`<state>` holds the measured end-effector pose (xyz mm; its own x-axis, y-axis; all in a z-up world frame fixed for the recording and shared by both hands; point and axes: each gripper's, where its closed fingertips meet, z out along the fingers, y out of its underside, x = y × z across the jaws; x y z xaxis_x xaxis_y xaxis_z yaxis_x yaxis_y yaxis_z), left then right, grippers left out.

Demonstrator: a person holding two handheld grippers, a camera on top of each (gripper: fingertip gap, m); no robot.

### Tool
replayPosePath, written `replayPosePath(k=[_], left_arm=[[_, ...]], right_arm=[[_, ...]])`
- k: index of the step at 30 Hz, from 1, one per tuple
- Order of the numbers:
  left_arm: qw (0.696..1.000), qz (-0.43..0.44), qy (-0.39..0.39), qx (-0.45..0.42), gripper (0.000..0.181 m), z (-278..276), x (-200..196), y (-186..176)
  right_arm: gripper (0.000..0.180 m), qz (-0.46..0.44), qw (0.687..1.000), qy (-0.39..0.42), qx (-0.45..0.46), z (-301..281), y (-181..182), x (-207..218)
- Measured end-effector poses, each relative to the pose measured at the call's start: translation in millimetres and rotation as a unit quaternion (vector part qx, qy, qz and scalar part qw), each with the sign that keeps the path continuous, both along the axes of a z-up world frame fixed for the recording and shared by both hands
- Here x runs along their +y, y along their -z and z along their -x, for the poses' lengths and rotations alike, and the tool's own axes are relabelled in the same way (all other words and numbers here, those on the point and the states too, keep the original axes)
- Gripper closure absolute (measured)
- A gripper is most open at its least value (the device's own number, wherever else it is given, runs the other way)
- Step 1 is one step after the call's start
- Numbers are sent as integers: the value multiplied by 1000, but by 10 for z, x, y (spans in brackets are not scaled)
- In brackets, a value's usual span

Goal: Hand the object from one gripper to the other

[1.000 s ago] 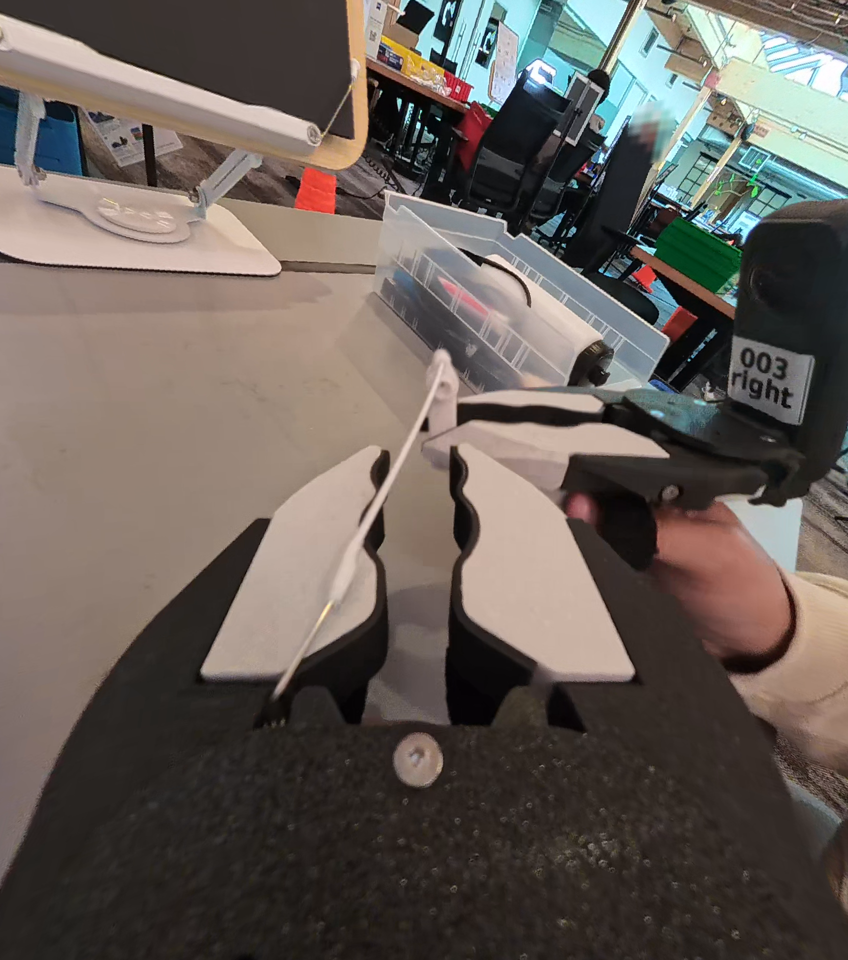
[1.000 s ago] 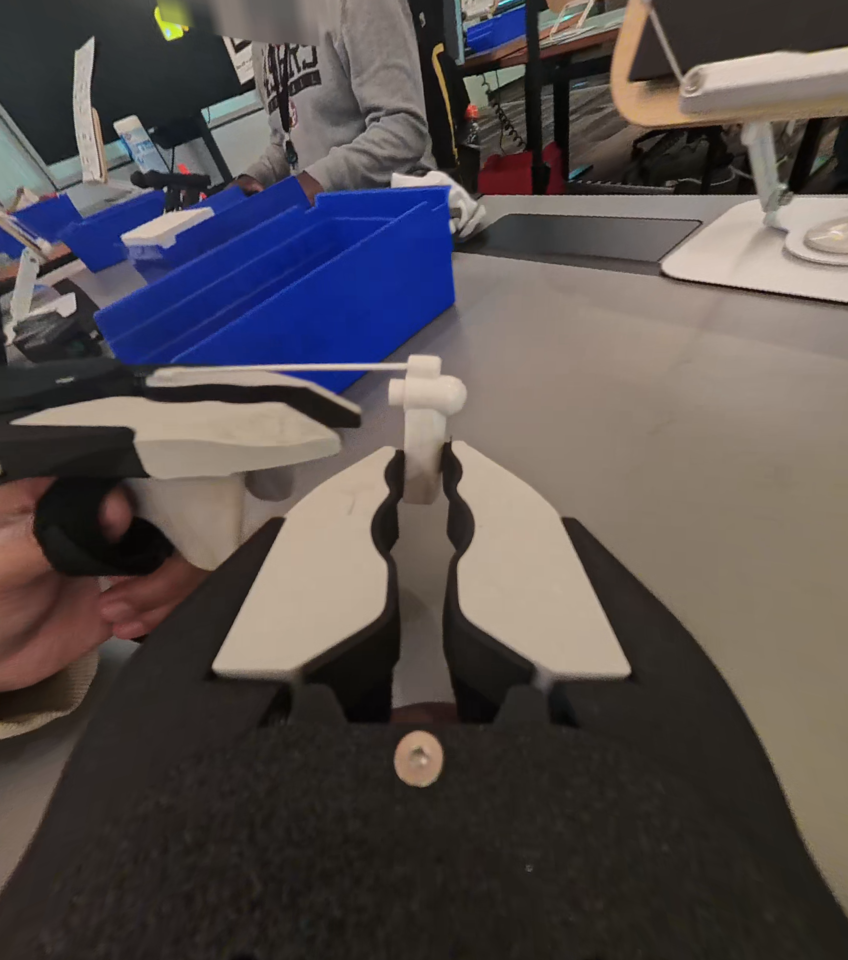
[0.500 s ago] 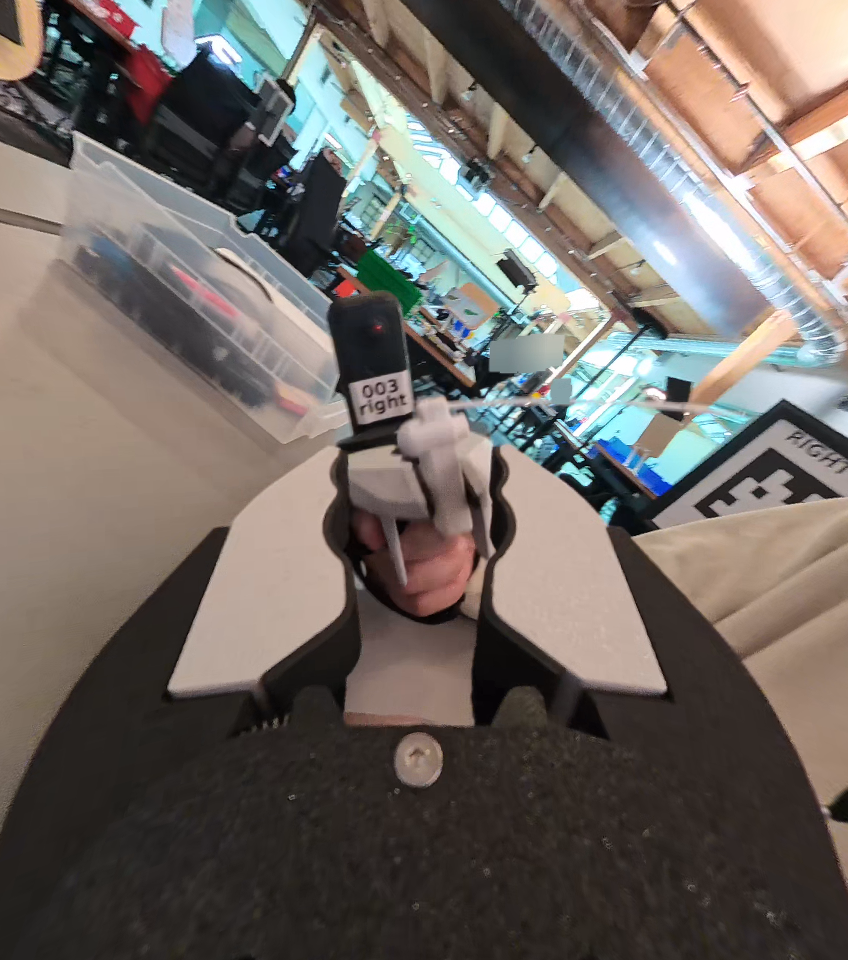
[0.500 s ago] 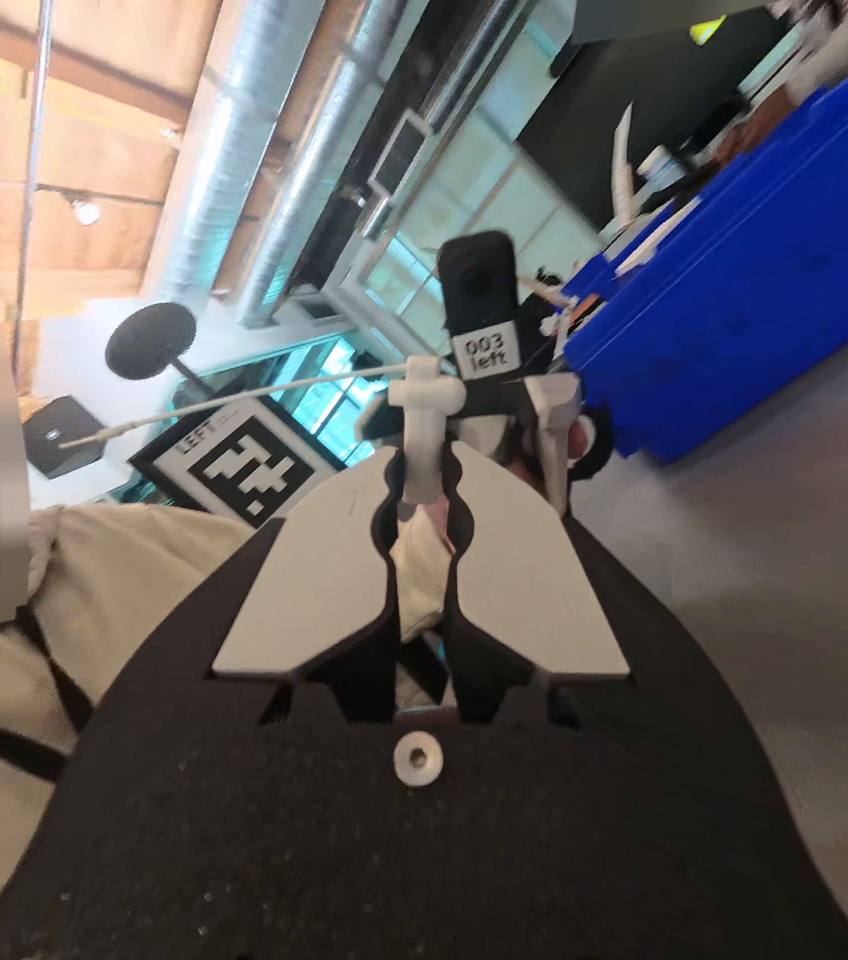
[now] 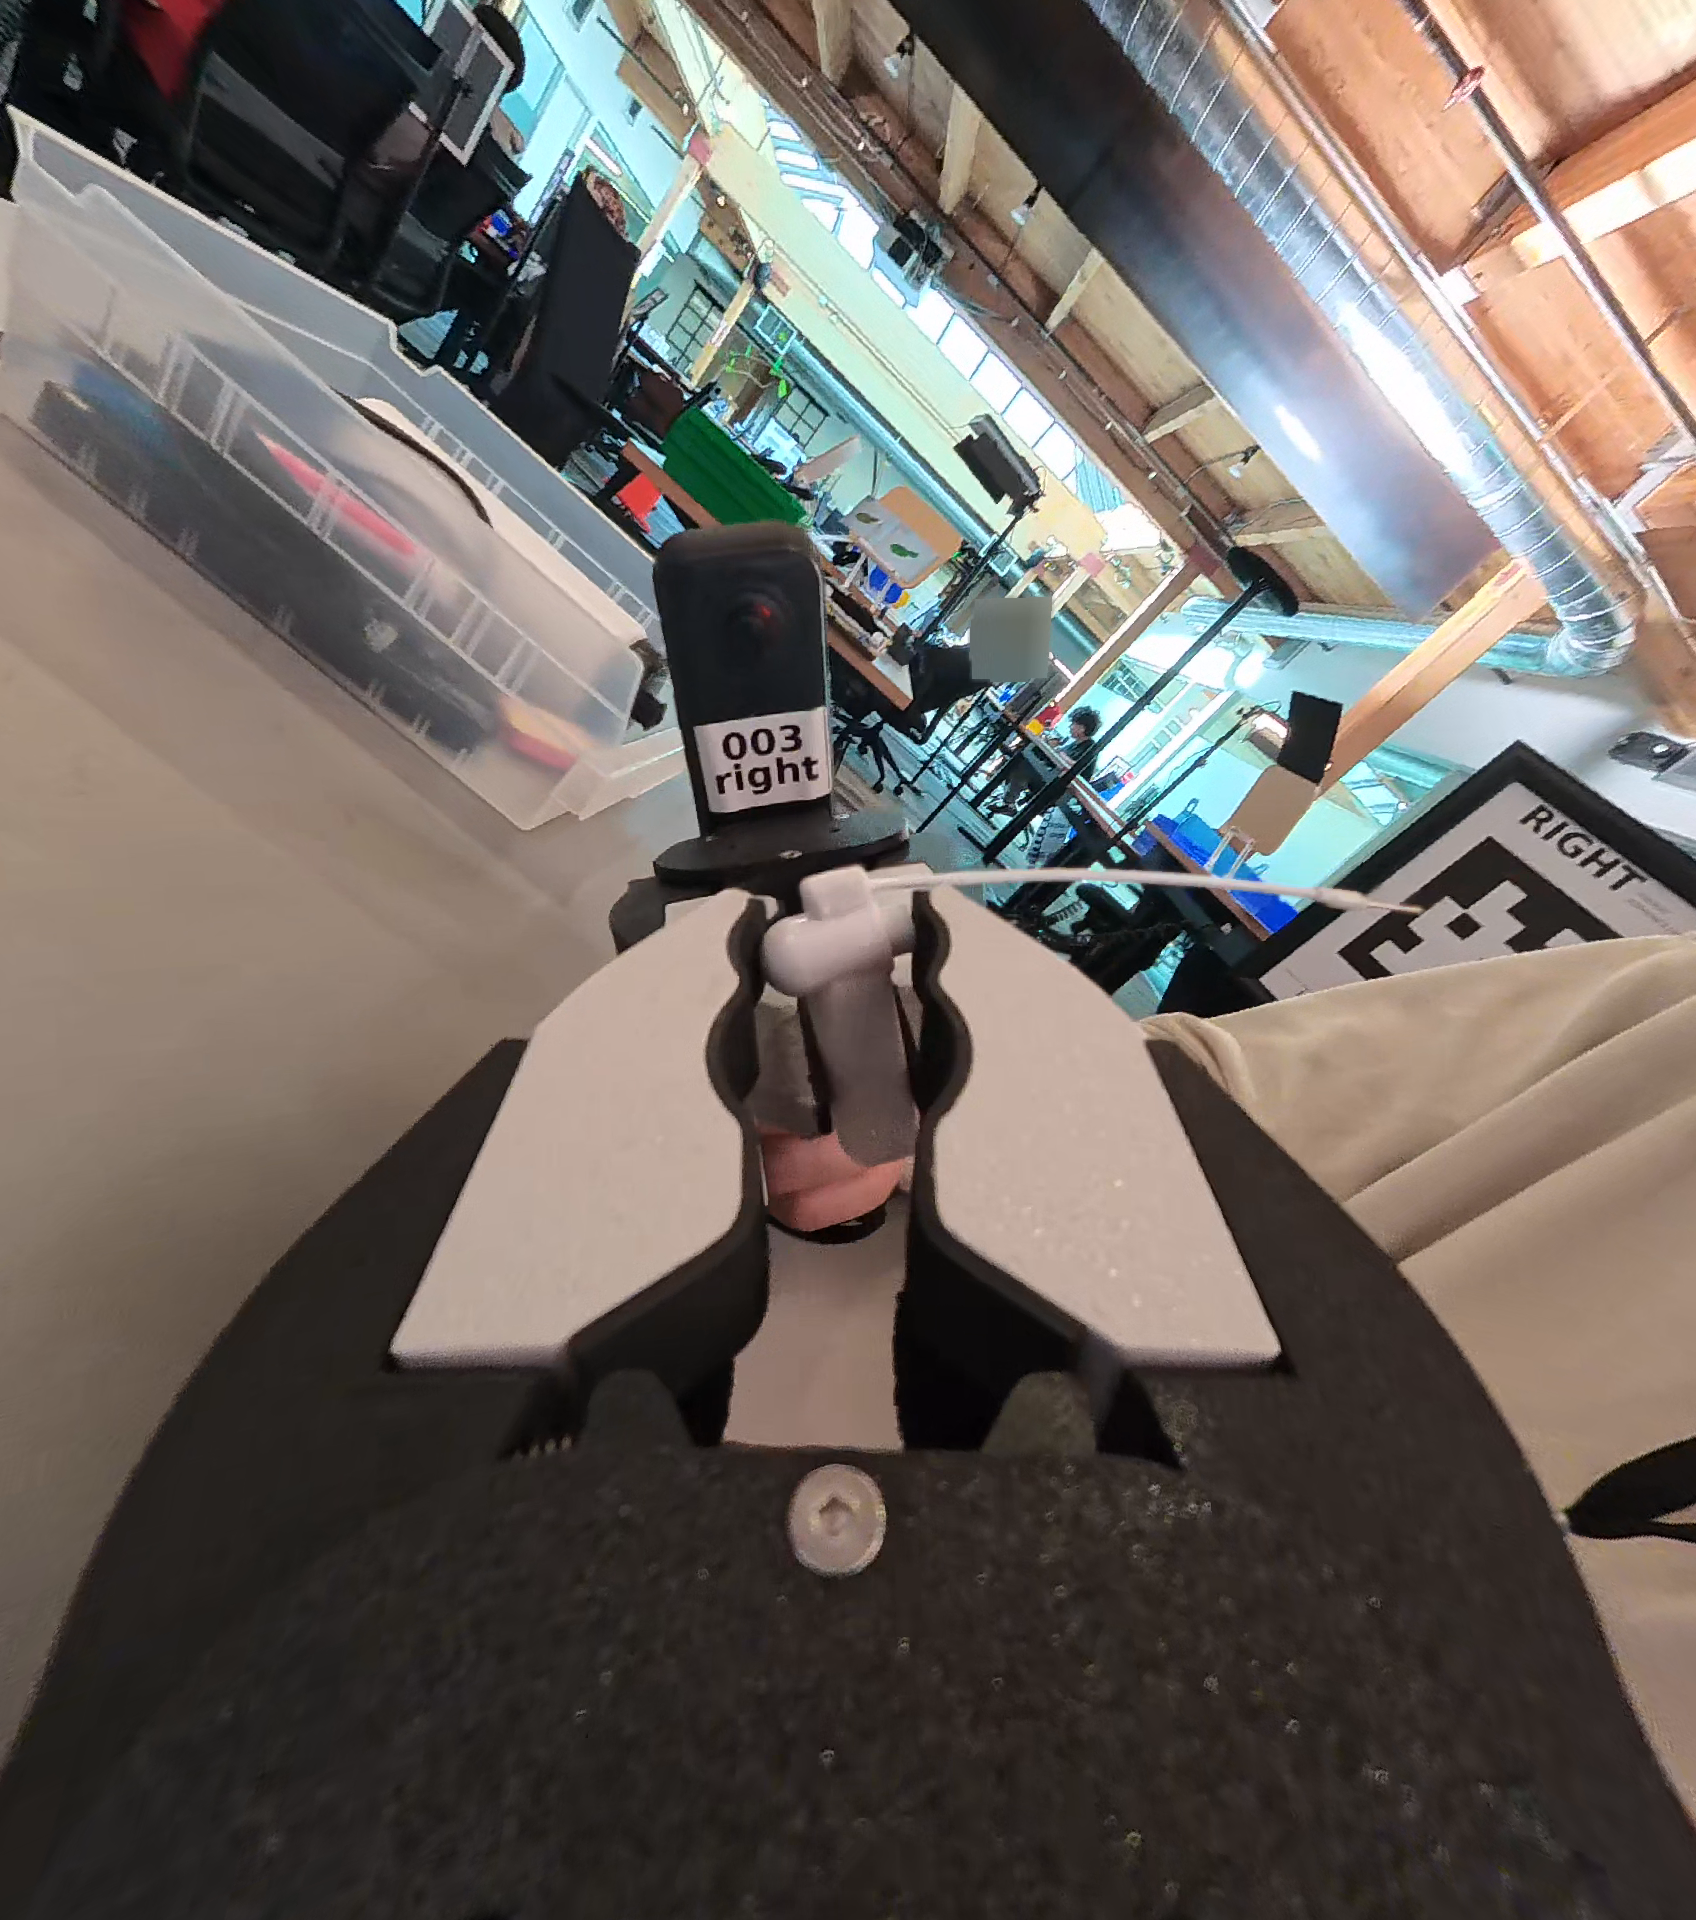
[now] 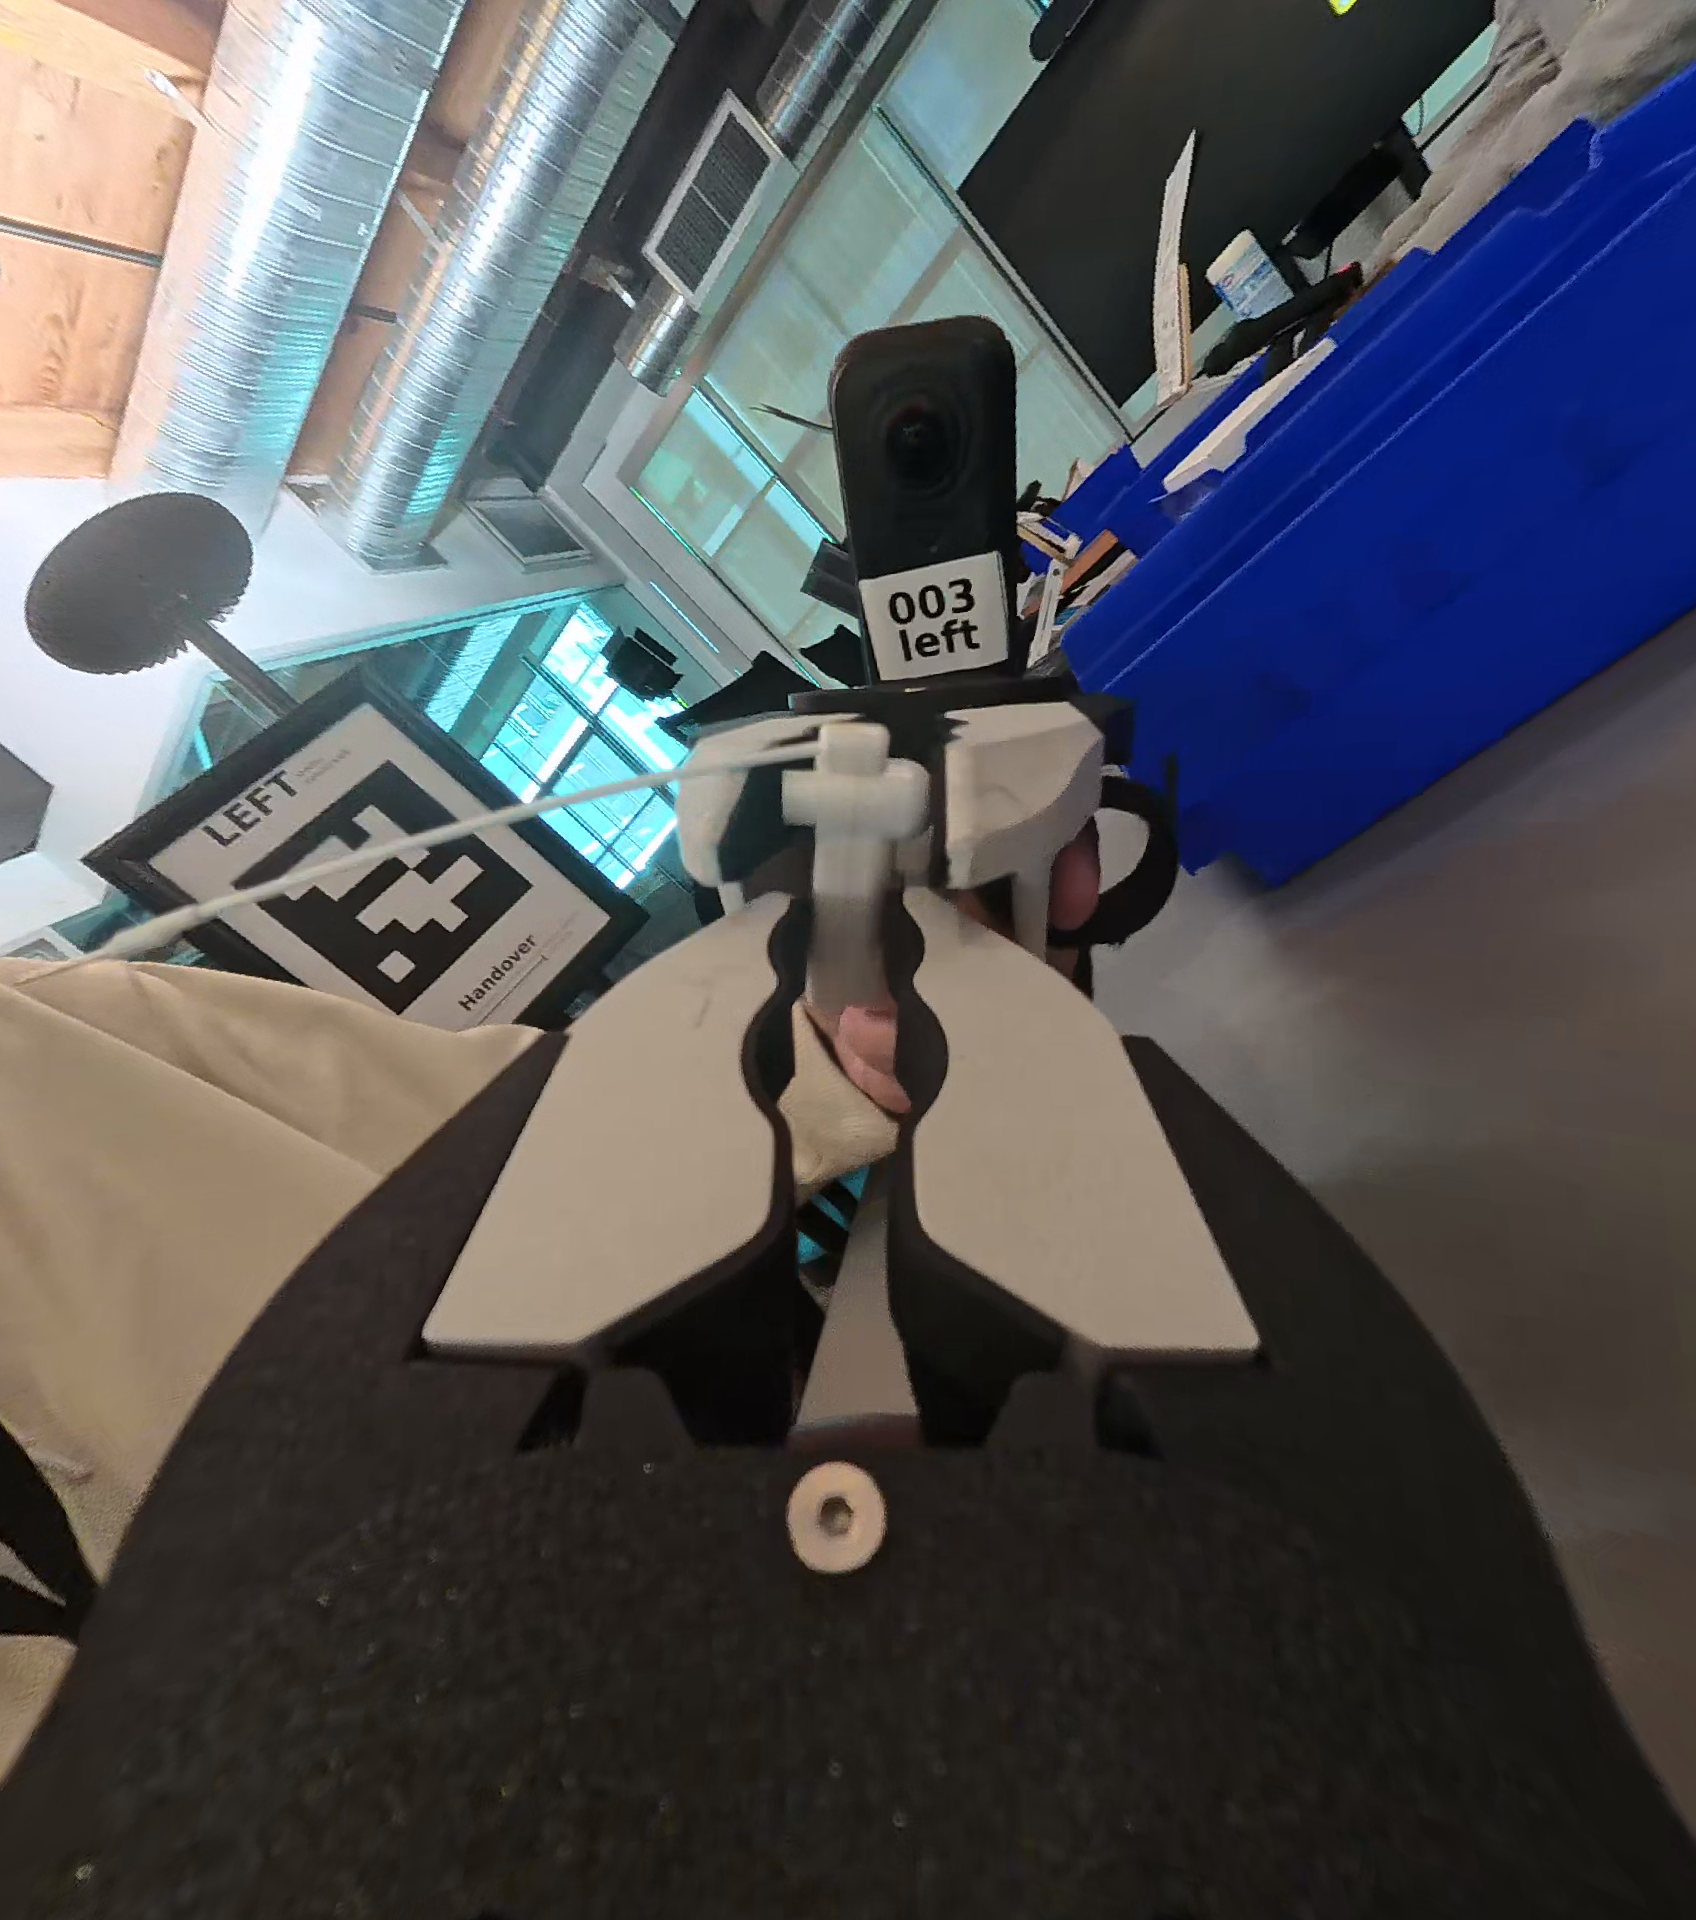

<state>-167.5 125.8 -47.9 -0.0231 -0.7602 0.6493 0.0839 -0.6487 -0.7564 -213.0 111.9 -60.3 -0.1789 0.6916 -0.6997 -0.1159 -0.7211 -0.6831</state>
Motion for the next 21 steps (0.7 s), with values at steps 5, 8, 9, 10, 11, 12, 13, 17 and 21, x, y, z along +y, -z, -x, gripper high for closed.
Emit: replayPosePath(k=[5, 8, 9, 10, 11, 12, 13, 17, 21], left_arm=[[1000, -11, 1, -6, 155, 2, -14, -27], [1000, -25, -9, 5, 154, 2, 3, 2], [999, -27, -18, 13, 154, 8, 30, 26], [999, -31, -33, 26, 154, 20, 74, 60], [997, -36, -54, 40, 153, 37, 134, 97], [995, -43, -75, 53, 149, 59, 193, 125], [992, -50, -92, 67, 147, 80, 240, 154], [975, -92, -159, 128, 146, 160, 399, 258], [936, -95, -272, 204, 147, 482, 710, 397]], right_arm=[[165, -41, 999, 17, -18, -4, -12, -3], [166, -70, 995, 47, -56, 15, 32, 43], [166, -81, 992, 66, -72, 10, 59, 83], [166, -96, 987, 90, -95, -1, 99, 138], [166, -113, 978, 121, -127, -21, 157, 215], [166, -133, 964, 161, -167, -60, 220, 315], [166, -158, 942, 206, -214, -118, 283, 420], [166, -252, 791, 386, -404, -517, 384, 775], [166, -362, 624, 458, -520, -890, 248, 938]])
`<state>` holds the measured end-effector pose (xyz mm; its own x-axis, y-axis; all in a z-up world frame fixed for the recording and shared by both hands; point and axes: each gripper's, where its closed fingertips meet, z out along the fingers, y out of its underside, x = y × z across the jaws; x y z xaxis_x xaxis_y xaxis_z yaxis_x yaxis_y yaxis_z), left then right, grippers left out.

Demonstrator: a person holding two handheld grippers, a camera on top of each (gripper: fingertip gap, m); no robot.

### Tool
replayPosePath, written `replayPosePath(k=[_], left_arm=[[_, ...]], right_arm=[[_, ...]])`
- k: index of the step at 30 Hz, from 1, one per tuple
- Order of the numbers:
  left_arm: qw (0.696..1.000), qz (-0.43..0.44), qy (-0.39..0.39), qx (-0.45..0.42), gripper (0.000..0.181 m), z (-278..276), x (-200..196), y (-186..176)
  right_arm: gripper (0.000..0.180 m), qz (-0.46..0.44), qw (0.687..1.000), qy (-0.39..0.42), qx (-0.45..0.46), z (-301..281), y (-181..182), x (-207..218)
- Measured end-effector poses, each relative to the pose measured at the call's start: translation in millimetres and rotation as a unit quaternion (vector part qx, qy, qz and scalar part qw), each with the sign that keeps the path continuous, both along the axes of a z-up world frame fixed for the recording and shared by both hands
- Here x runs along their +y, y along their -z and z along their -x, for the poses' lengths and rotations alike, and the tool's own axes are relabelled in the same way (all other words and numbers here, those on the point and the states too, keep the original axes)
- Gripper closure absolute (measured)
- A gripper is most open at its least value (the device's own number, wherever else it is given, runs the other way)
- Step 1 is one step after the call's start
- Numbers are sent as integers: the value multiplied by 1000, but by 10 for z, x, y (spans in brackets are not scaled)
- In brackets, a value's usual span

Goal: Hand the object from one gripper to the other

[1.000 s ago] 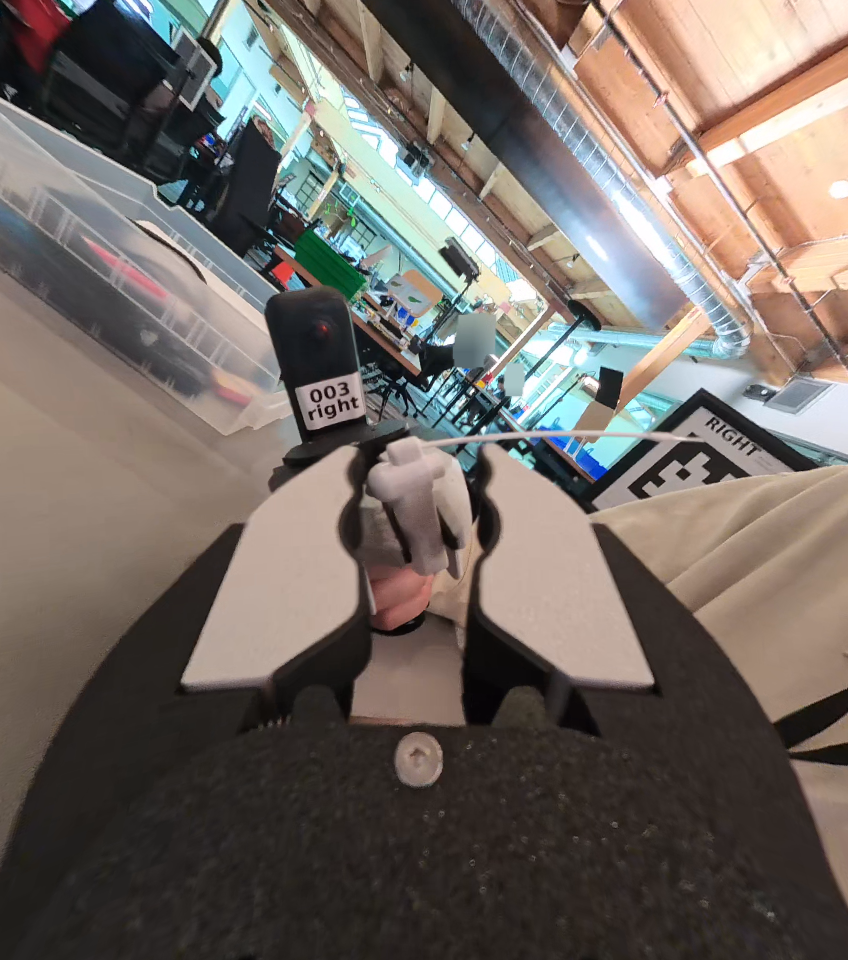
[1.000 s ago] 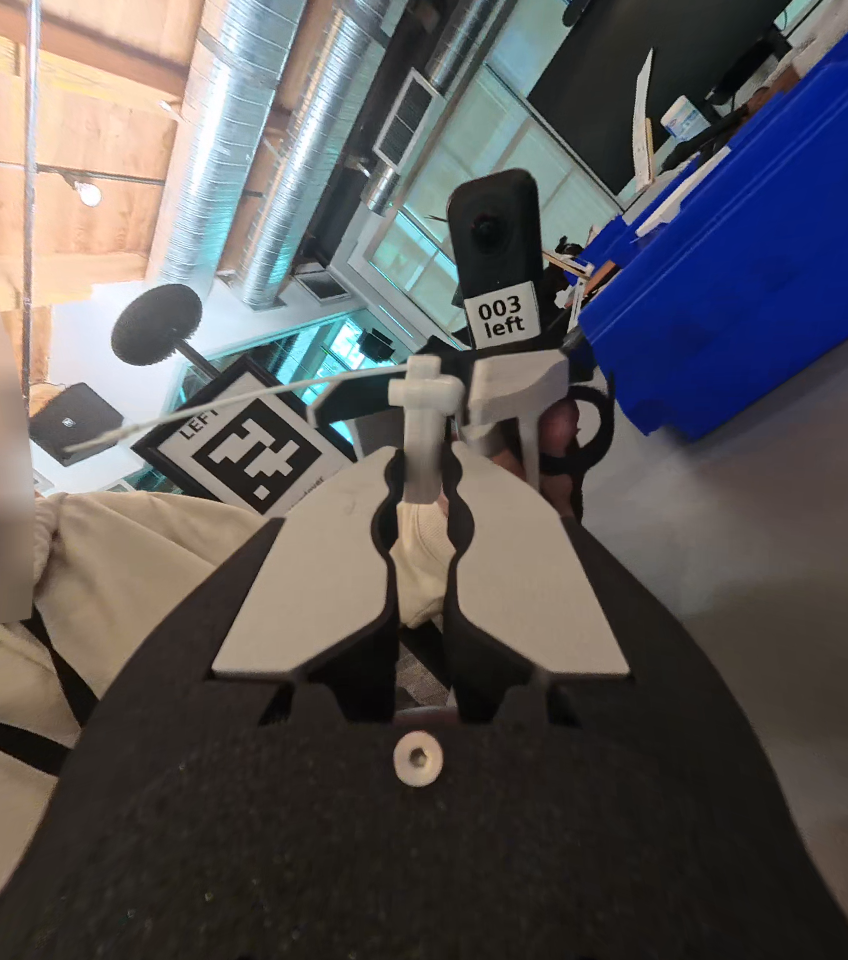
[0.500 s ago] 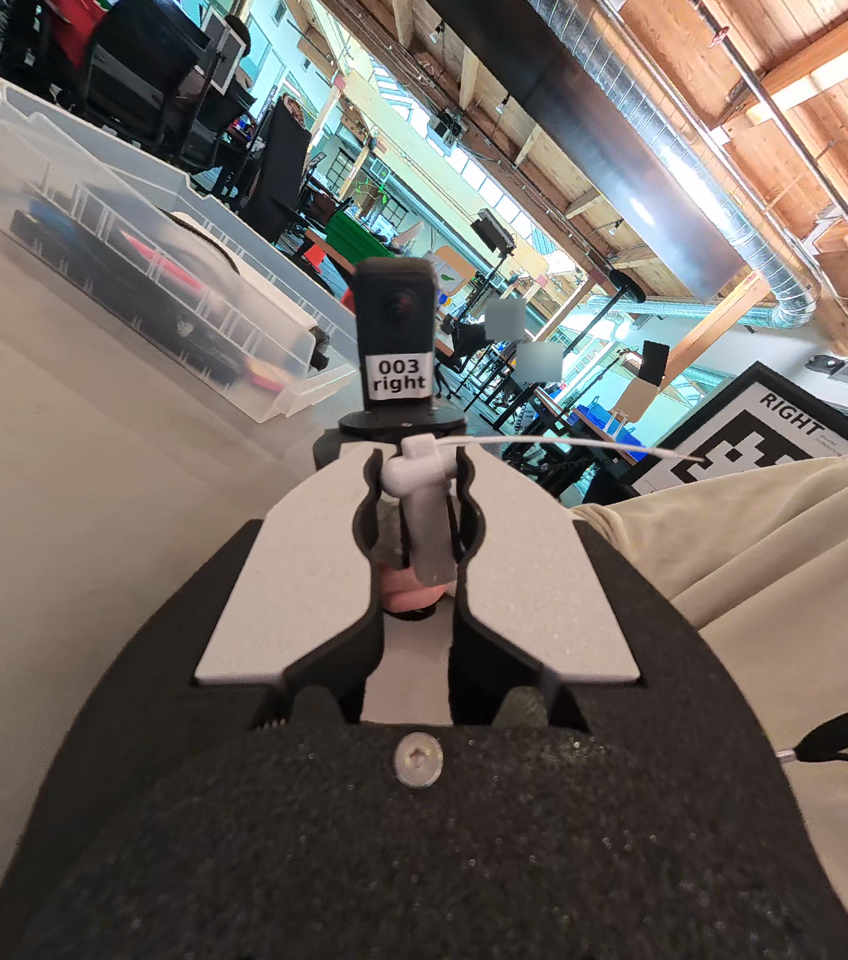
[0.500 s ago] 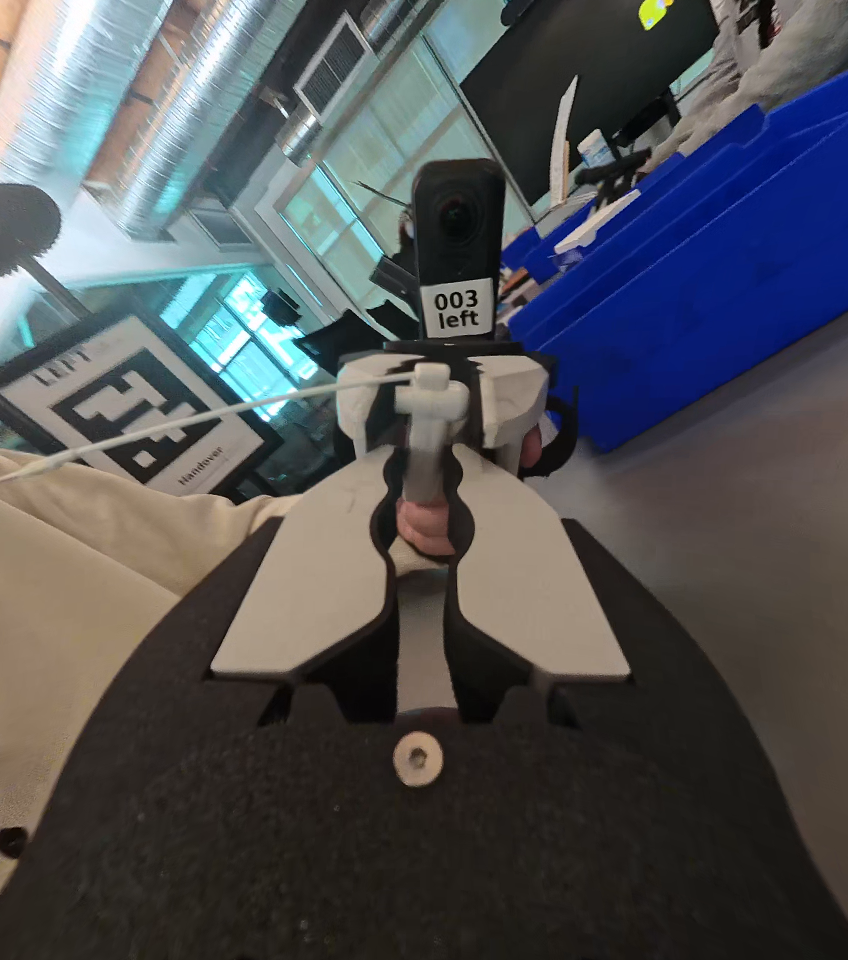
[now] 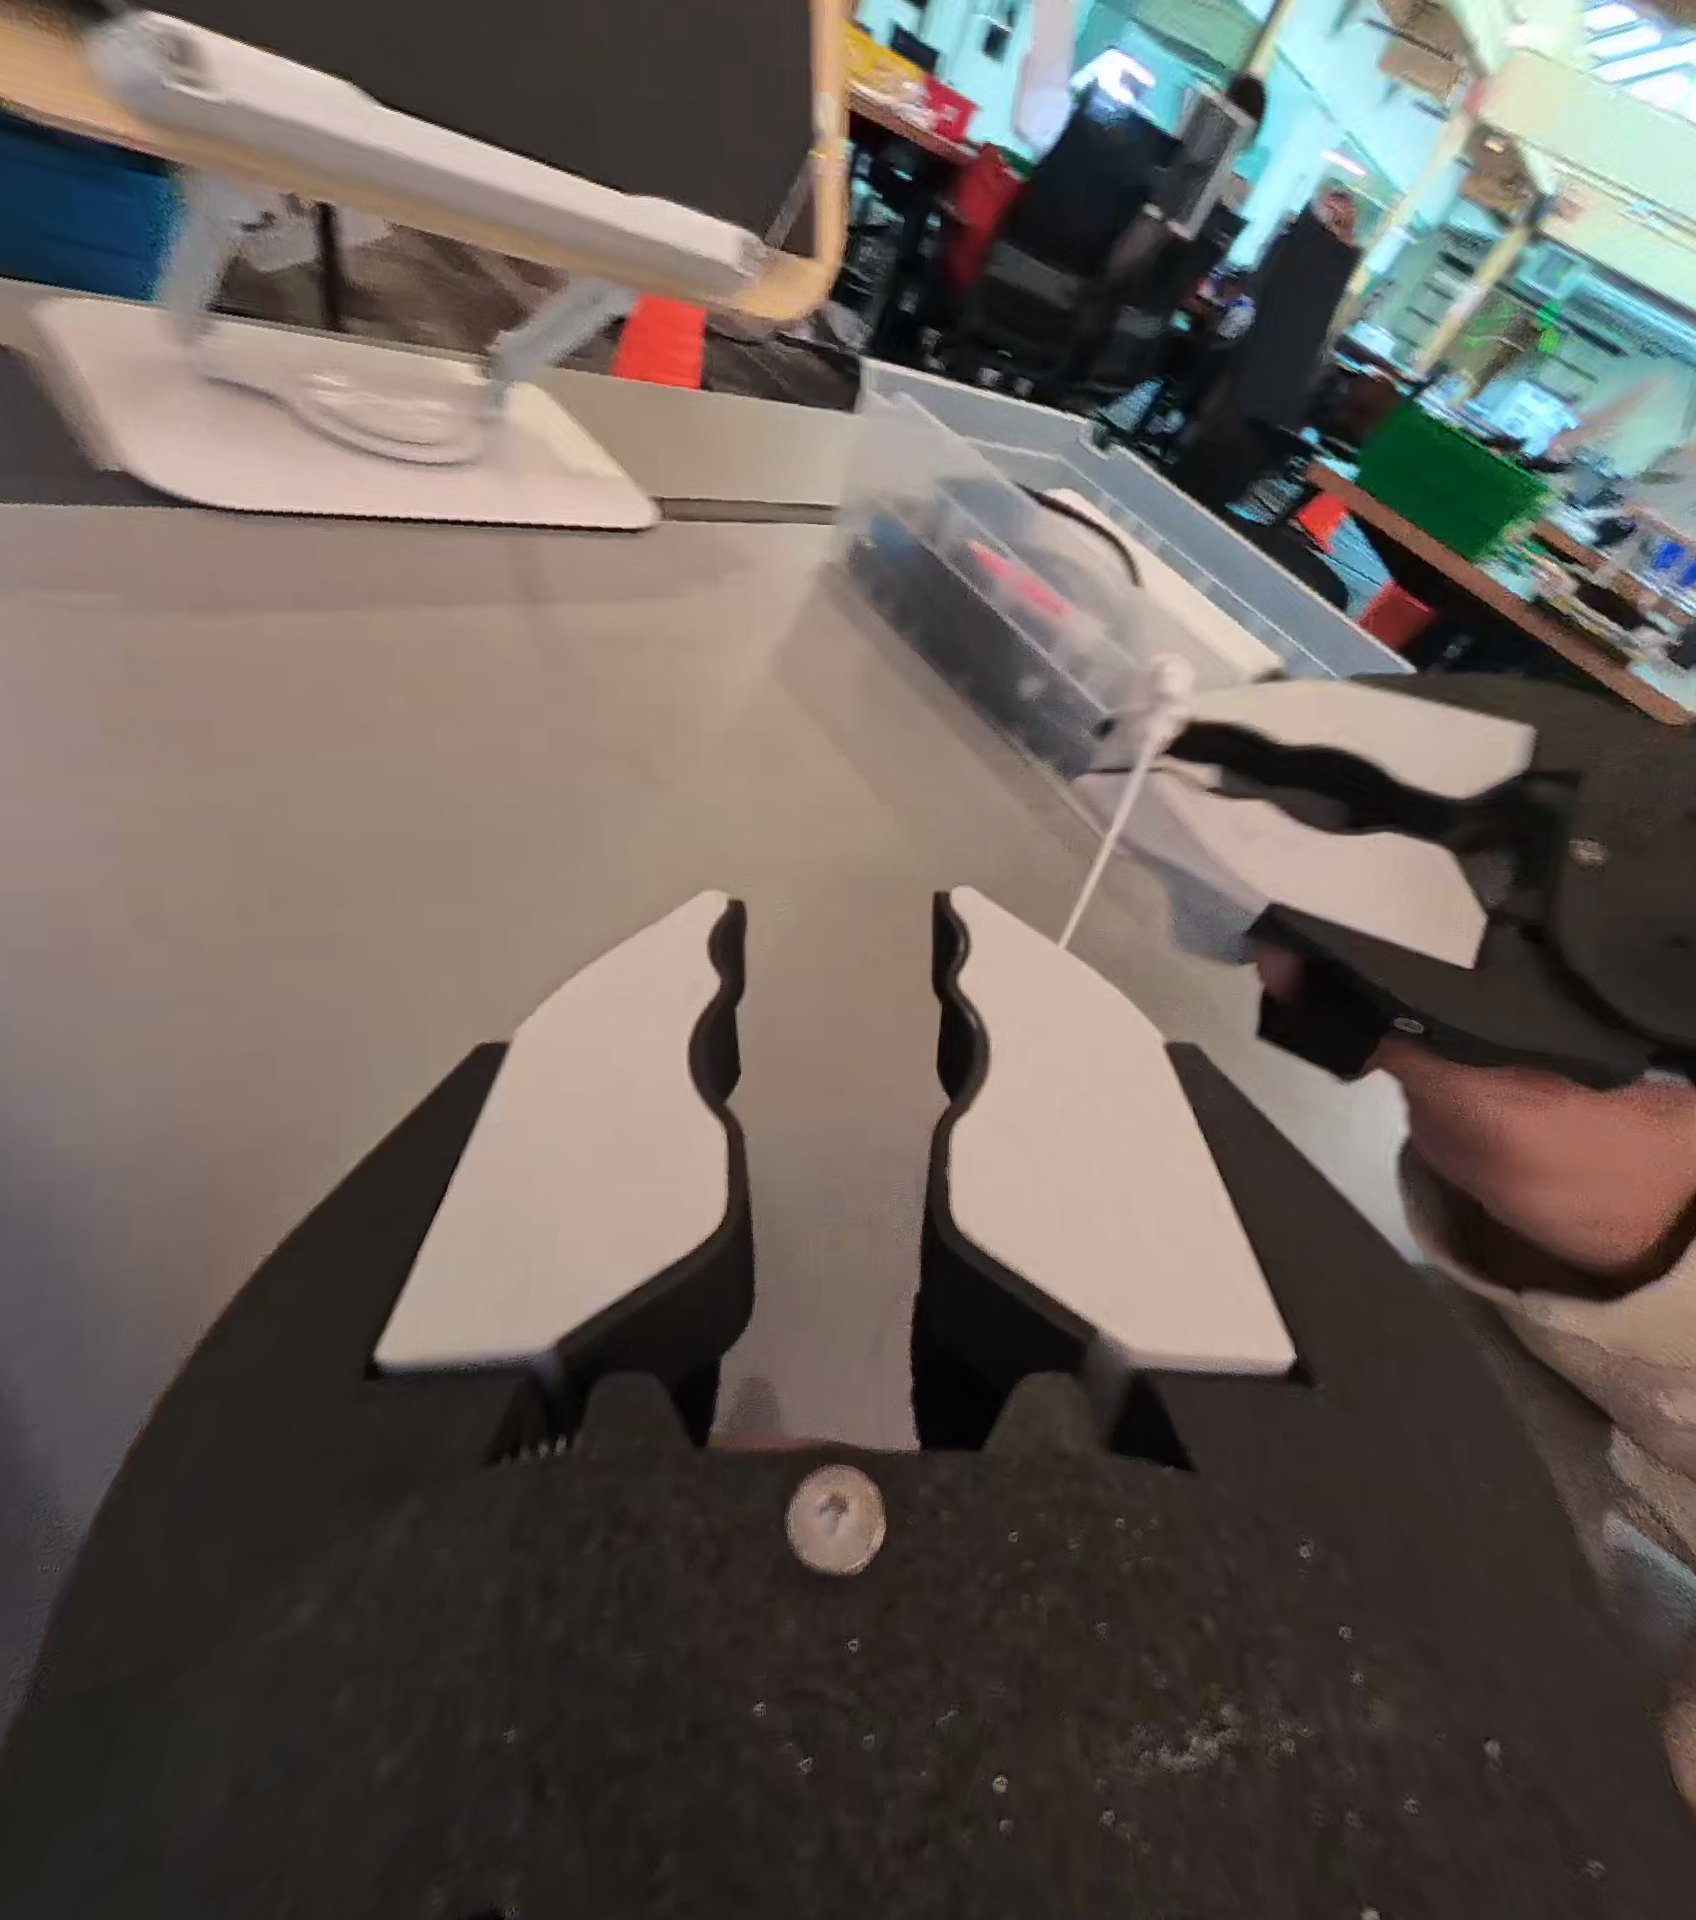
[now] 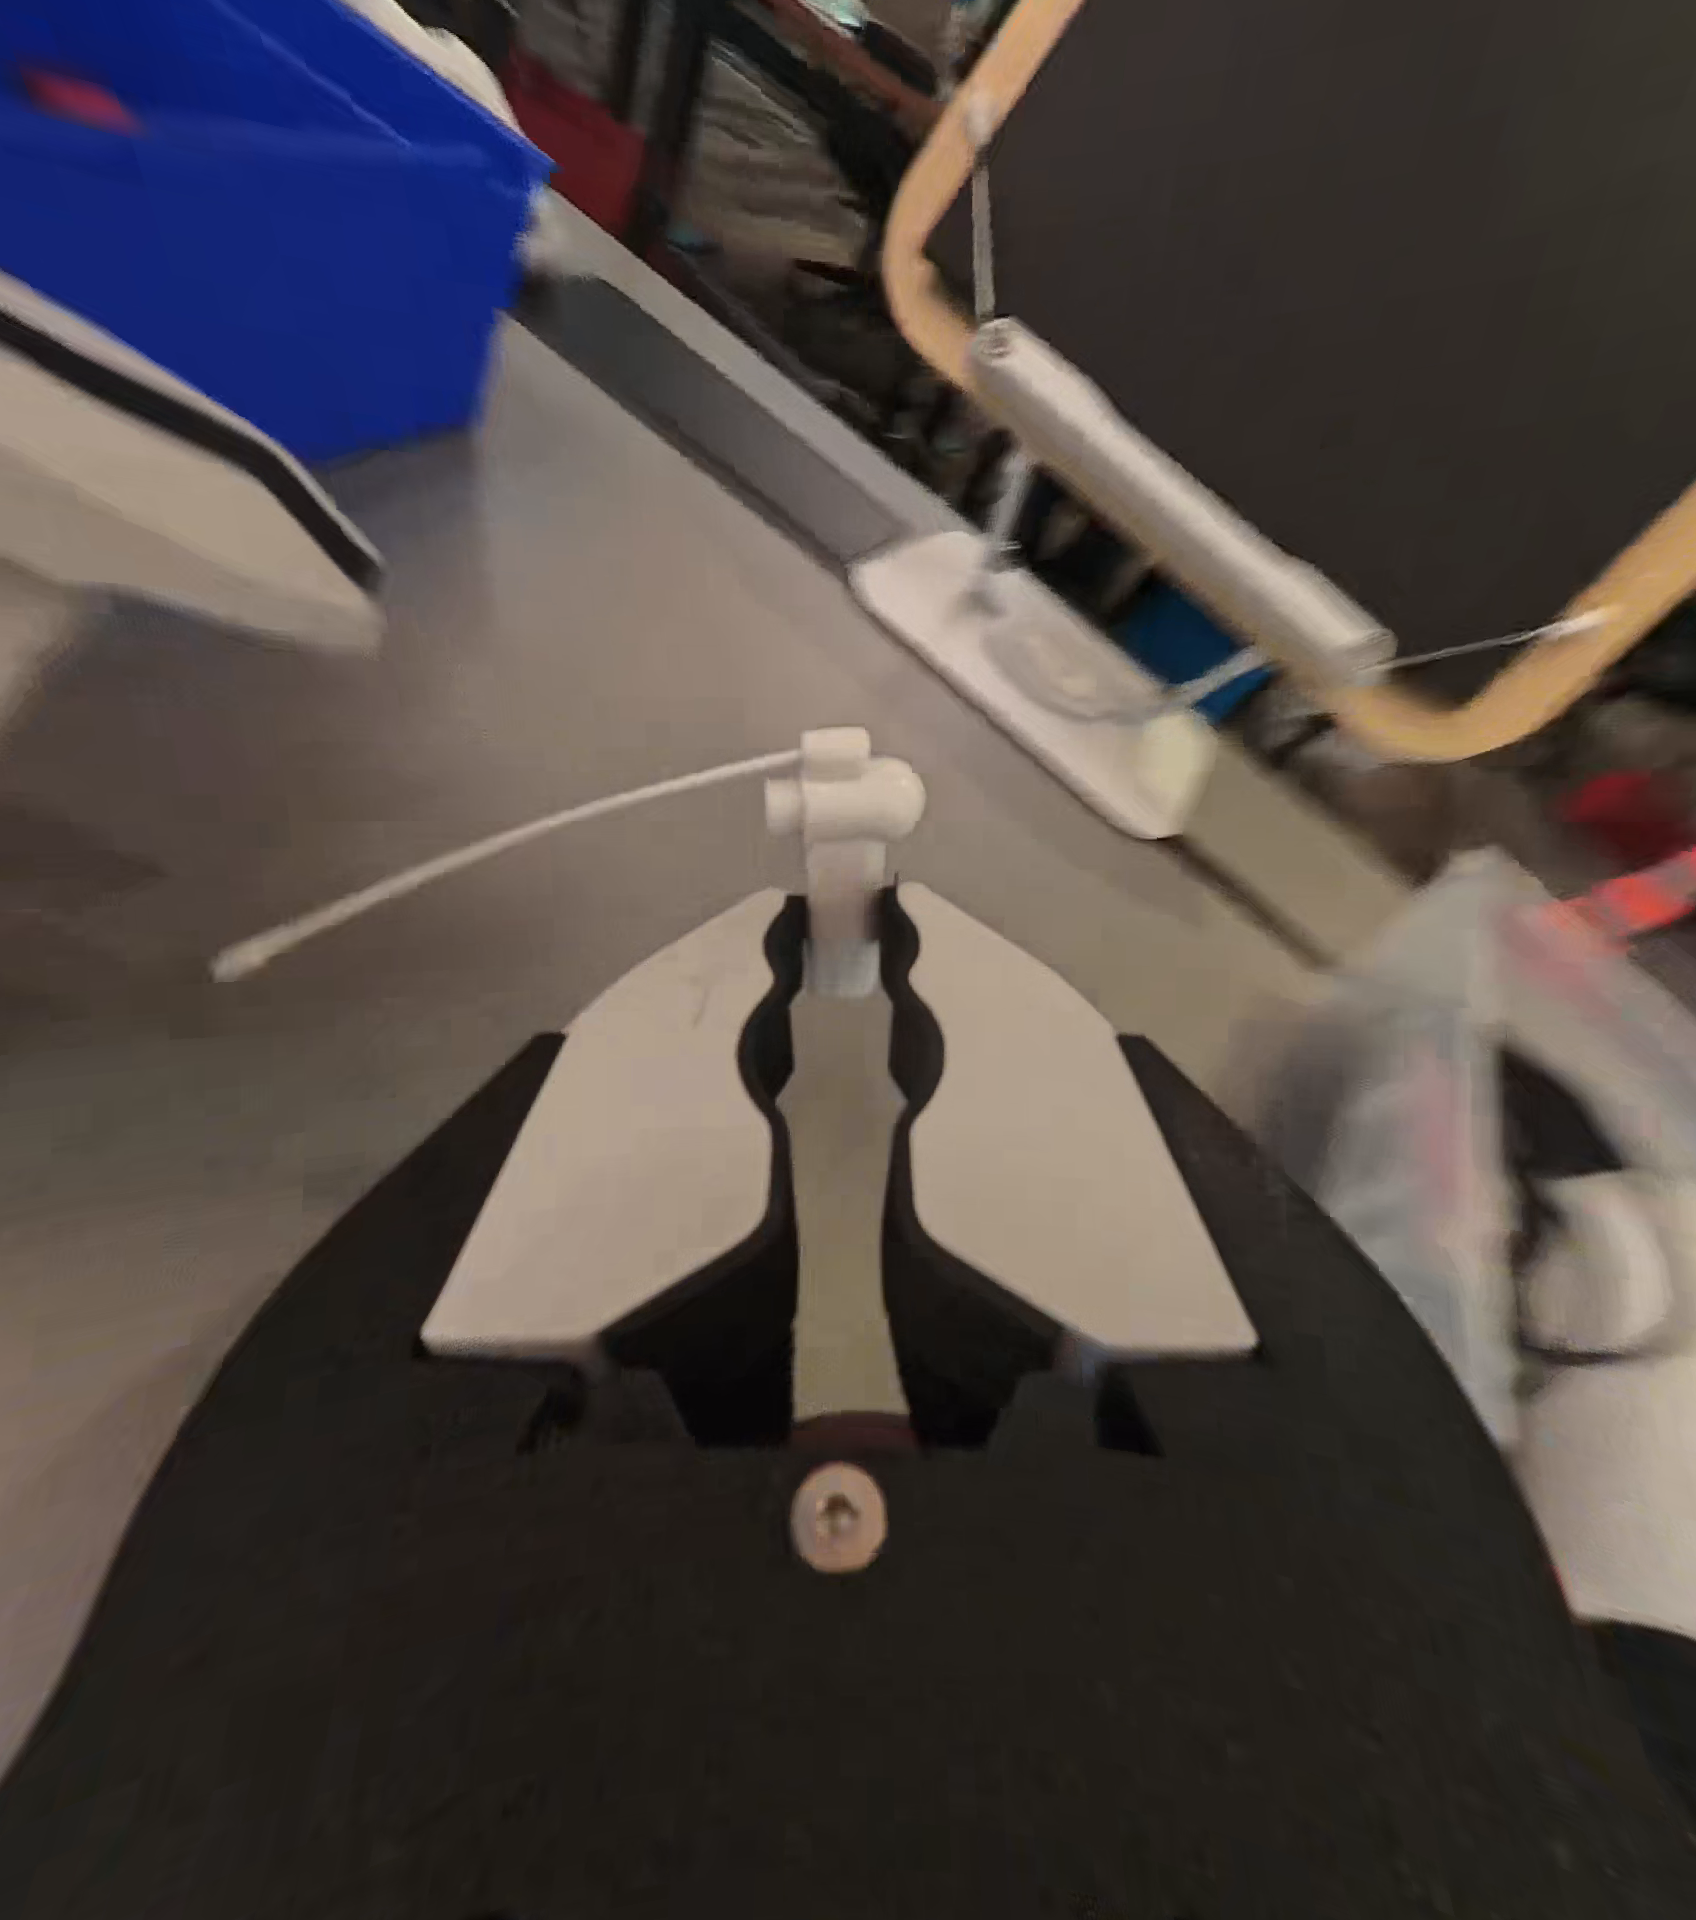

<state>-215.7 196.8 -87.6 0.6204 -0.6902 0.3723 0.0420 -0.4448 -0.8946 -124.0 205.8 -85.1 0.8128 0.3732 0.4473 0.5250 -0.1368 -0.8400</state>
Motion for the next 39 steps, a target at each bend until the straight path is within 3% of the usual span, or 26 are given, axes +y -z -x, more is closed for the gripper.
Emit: replayPosePath(k=[2, 7, 12, 15, 20, 24, 29, 32, 35, 37, 39], left_arm=[[1000, 9, -14, -15, 147, 118, 54, -30], [993, 15, 106, -48, 143, -205, -238, -147], [989, -28, 140, 41, 147, -402, -400, -7], [986, -39, 151, 51, 166, -444, -449, 12], [985, -56, 142, 82, 168, -432, -439, 22], [985, -68, 130, 94, 167, -407, -406, 23], [986, -79, 111, 98, 168, -321, -336, -1], [988, -84, 97, 91, 167, -288, -297, -30], [991, -77, 87, 58, 167, -259, -270, -104], [993, -68, 89, 23, 167, -253, -273, -174], [992, -53, 108, -34, 168, -276, -327, -276]], right_arm=[[166, -77, 990, 13, -118, -119, -111, 44], [166, -178, 938, -48, -293, 182, 3, -84], [166, -191, 931, -92, -296, 414, 55, -220], [165, -215, 924, -109, -297, 517, -16, -319], [166, -219, 928, -121, -277, 540, -1, -326], [157, -183, 948, -153, -209, 508, 80, -328], [140, 17, 982, -186, 2, 373, 270, -208], [131, 177, 946, -211, 171, 383, 379, -239], [114, 285, 880, -245, 291, 538, 421, -355], [117, 290, 844, -271, 360, 697, 323, -433], [131, 256, 830, -303, 394, 847, 172, -528]])
